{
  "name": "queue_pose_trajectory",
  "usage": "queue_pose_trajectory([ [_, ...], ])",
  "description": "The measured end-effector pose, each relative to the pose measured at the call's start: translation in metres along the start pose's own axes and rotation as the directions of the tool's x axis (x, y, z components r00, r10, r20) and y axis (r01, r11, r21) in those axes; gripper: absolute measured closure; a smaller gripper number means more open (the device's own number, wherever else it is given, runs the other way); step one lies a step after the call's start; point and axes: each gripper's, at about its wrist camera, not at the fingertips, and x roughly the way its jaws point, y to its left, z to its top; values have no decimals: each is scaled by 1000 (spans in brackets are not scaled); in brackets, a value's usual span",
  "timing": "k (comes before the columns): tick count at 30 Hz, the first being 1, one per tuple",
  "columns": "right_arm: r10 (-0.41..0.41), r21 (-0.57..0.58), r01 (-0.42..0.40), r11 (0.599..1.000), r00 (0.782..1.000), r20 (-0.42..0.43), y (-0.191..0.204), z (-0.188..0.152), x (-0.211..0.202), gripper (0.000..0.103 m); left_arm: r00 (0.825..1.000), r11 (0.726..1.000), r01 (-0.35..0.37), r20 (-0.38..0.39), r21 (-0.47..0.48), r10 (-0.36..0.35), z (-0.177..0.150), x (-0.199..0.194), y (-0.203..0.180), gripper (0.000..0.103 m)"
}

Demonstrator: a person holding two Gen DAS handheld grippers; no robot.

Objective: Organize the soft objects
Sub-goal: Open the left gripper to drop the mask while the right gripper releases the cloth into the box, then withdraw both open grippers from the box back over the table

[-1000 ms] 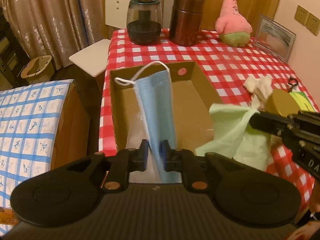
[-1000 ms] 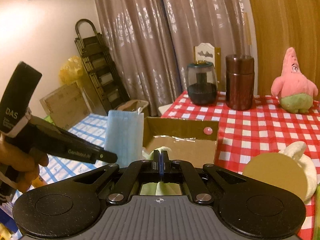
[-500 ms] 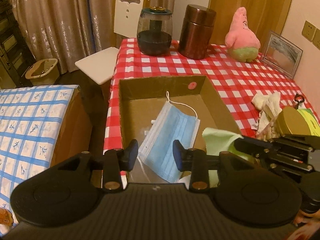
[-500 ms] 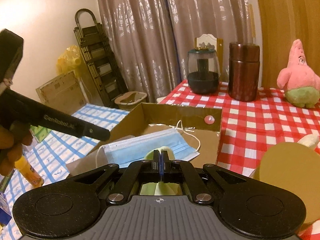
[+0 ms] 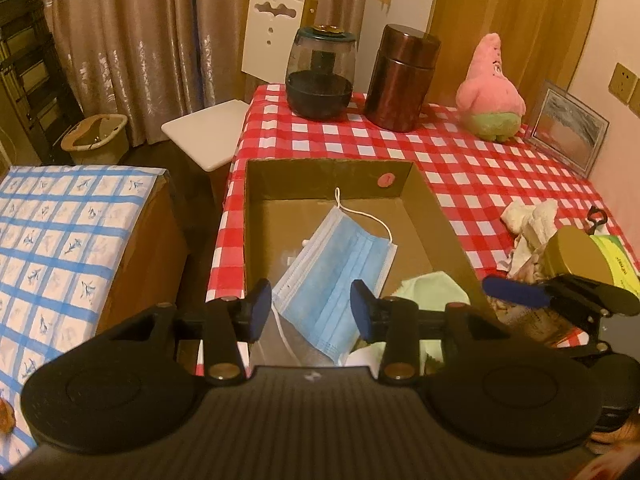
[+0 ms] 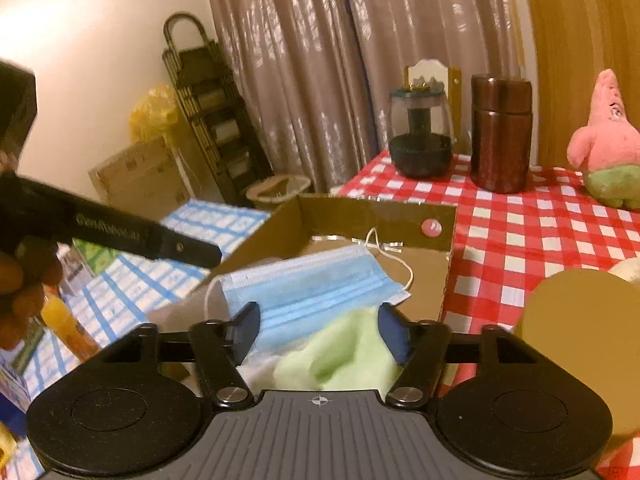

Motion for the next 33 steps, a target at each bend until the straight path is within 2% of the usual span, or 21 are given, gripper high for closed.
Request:
queue_pose_trajectory([
  [9,-14,-78,15,997,1000,9,11,-2,-50,38,999,1000,10,39,-24,-9,-12,-29,-11,59],
  [13,-50,-137,55,989,998,45,20,-9,-89,38,997,1000,14,75,-27,-12,-17,-49,-25,50],
  [18,-121,-124,130,984,990,78,19,-16,-135,38,991,998,45,127,-48,-39,-24,-76,-48,36],
  [22,-196,-81,204,976,976,100,9,-22,-175,37,986,997,75,151,-34,-69,-28,-94,-74,25],
  [25,-252,-34,257,966,962,107,0,-28,-205,37,983,996,92,163,-3,-90,-33,-106,-96,21],
  [33,-384,68,378,923,918,104,-31,-38,-275,37,967,982,182,174,43,-187,-48,-125,-158,15],
])
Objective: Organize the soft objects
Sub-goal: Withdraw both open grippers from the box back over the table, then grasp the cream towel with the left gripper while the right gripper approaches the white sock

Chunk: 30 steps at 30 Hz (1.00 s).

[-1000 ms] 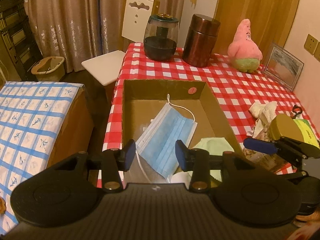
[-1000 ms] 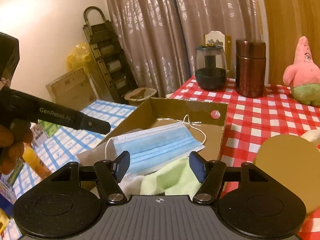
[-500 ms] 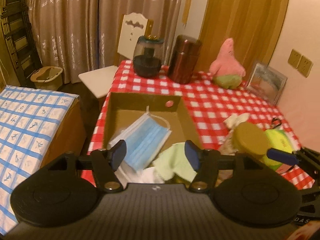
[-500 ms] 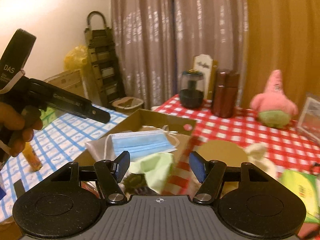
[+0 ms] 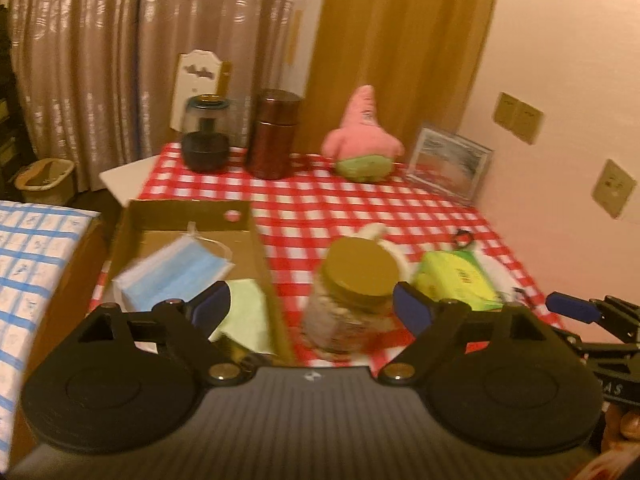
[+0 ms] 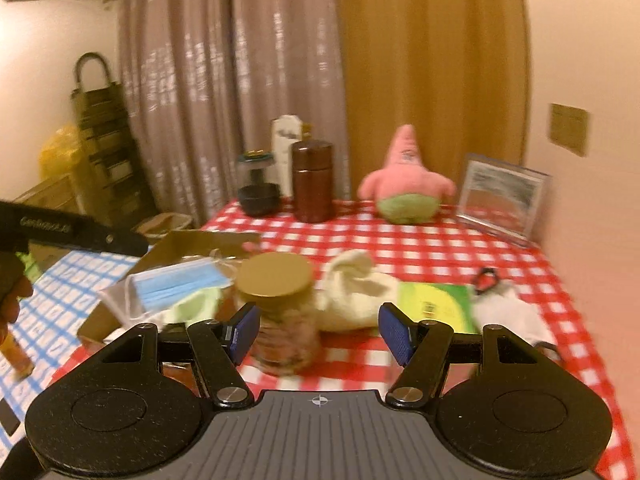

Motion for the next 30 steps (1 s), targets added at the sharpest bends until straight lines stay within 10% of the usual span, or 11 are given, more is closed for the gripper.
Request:
queue_pose_trajectory([
  [30,-235,90,237,967,972,-31,-158,-10,-60,36,969,951,214,-171,222,-178,18,58,-112,13],
])
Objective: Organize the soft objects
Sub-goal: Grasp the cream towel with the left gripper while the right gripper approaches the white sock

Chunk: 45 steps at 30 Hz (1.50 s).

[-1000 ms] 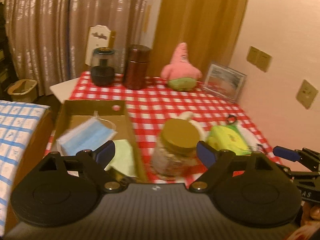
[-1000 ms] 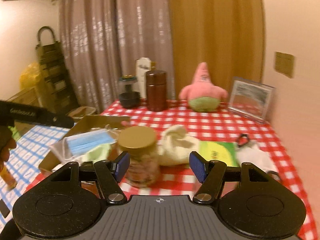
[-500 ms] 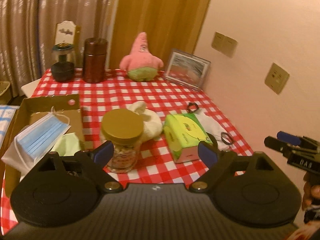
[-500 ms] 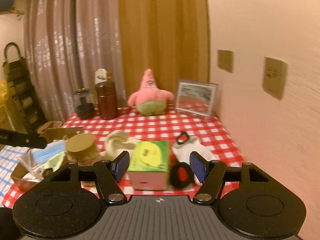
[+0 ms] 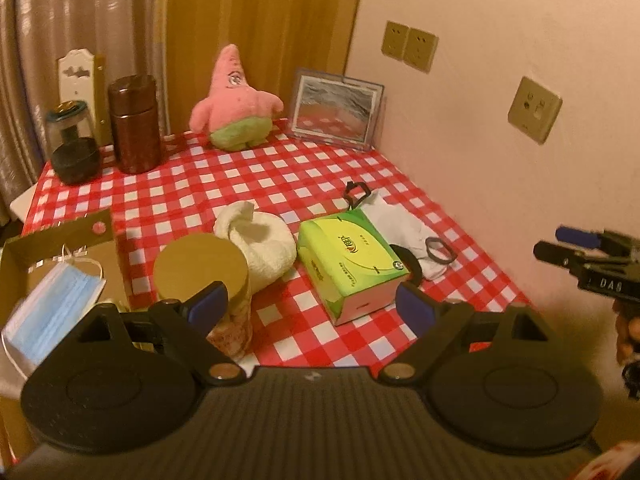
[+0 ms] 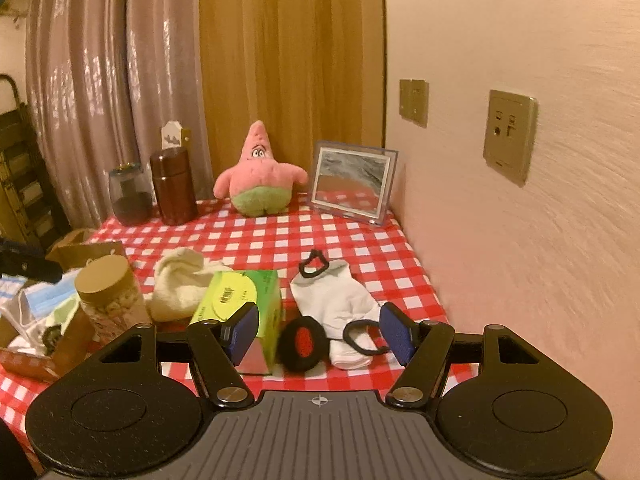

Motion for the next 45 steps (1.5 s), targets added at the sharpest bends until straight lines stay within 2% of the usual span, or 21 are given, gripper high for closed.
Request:
queue_pose_trajectory([
  [6,50,0,-50,999,996,-69,-16,15,32,36,999,998,-13,-47,69,16,35,25,17,13],
  [10,57,-24,-60,998,992,-113,-26,26,58,36,992,988,-34,-111,154,51,59,52,29,13],
  [13,41,-72,-50,996,991,-129,-30,33,77,36,984,967,-30,-164,253,74,75,76,34,13],
  [17,32,-119,-50,992,988,-151,-33,39,100,36,960,914,18,-262,406,98,89,112,31,13],
  [20,55,-135,-81,988,981,-184,-33,43,118,36,932,880,92,-351,465,88,93,138,27,13],
  [22,68,-142,-99,985,976,-209,-32,45,130,36,907,867,123,-409,483,99,96,159,27,14],
  [24,71,-160,-110,981,971,-230,-32,48,143,36,891,855,137,-438,501,114,96,178,28,14],
  [27,67,-195,-118,974,966,-251,-32,50,160,36,859,836,173,-496,521,132,95,205,28,14],
  [29,63,-191,-116,975,963,-264,-36,52,170,36,836,822,191,-528,536,150,94,221,27,14],
  [32,66,-167,-115,979,959,-275,-43,55,183,36,813,800,217,-557,559,168,96,241,25,13],
  [34,55,-162,-104,981,958,-281,-47,56,189,36,786,795,242,-593,556,176,96,256,24,14],
  [37,41,-173,-92,981,959,-280,-50,56,197,36,733,771,298,-653,562,193,91,276,20,13],
  [41,26,-165,-74,983,960,-279,-53,54,204,36,677,733,346,-696,586,237,78,295,14,13],
  [43,22,-161,-70,984,959,-283,-55,52,209,36,668,717,355,-699,599,253,71,302,12,13],
  [45,18,-161,-66,985,958,-286,-55,50,212,36,652,714,364,-711,598,264,66,310,12,14],
])
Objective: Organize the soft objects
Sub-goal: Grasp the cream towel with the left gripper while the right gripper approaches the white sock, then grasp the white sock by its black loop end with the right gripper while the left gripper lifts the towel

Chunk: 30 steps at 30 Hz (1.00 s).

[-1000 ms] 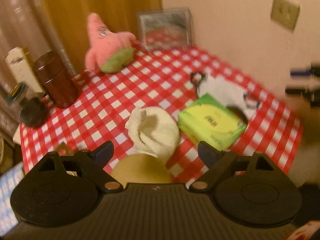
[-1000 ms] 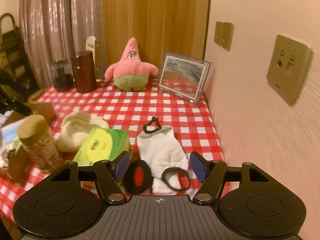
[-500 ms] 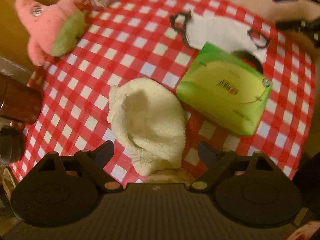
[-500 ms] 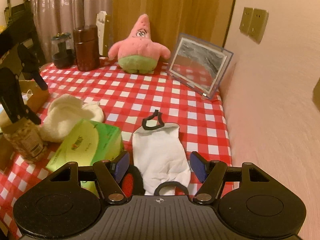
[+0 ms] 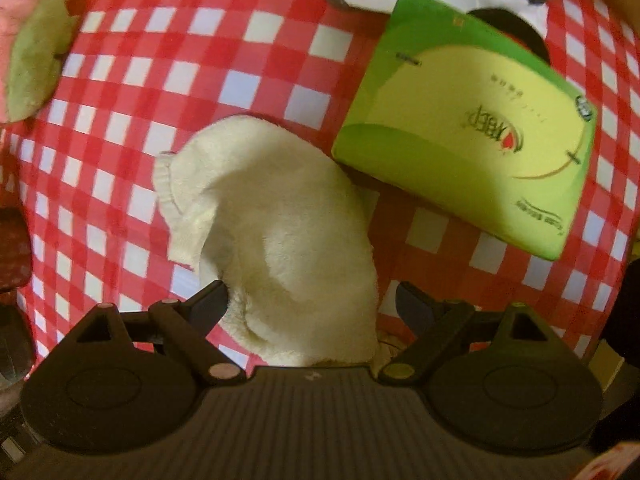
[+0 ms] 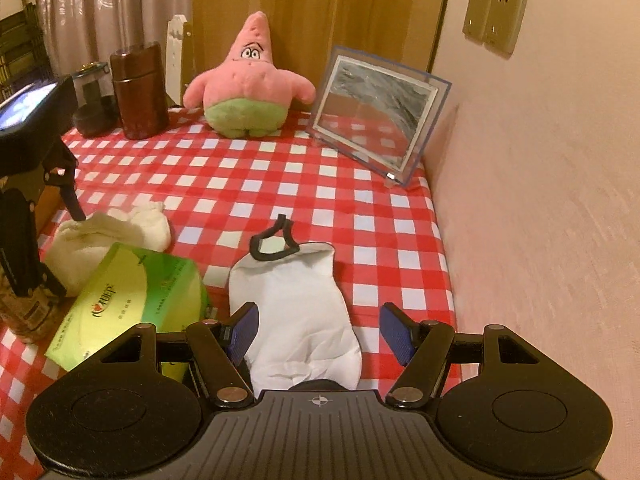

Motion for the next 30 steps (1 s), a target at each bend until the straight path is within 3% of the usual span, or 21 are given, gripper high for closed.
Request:
queue_pose_trajectory([
  [3,-1,-6,1,1000,1000,-5,0,-1,5,36,1000,1000,-12,-25,12,12,3,10,1,18],
  [6,-1,1,1,1000,1000,-11,-2,-2,10,36,999,1000,-16,-35,3,16,3,15,6,28],
  [14,-20,13,20,1000,999,-26,-8,-6,18,36,1000,999,-16,-21,-35,15,-1,21,25,74],
  [17,-27,24,28,999,999,-28,-12,-6,20,36,1000,998,-6,7,-65,7,-3,17,32,82],
  [24,-17,41,18,999,999,-30,-19,-5,26,36,990,986,22,139,-168,2,-14,-7,53,87],
  [27,1,26,0,1000,999,-39,-20,-3,35,36,974,965,53,228,-255,7,-23,-25,68,87],
  [30,36,11,-36,999,998,-50,-20,-1,50,36,944,937,107,328,-333,9,-33,-42,81,87],
])
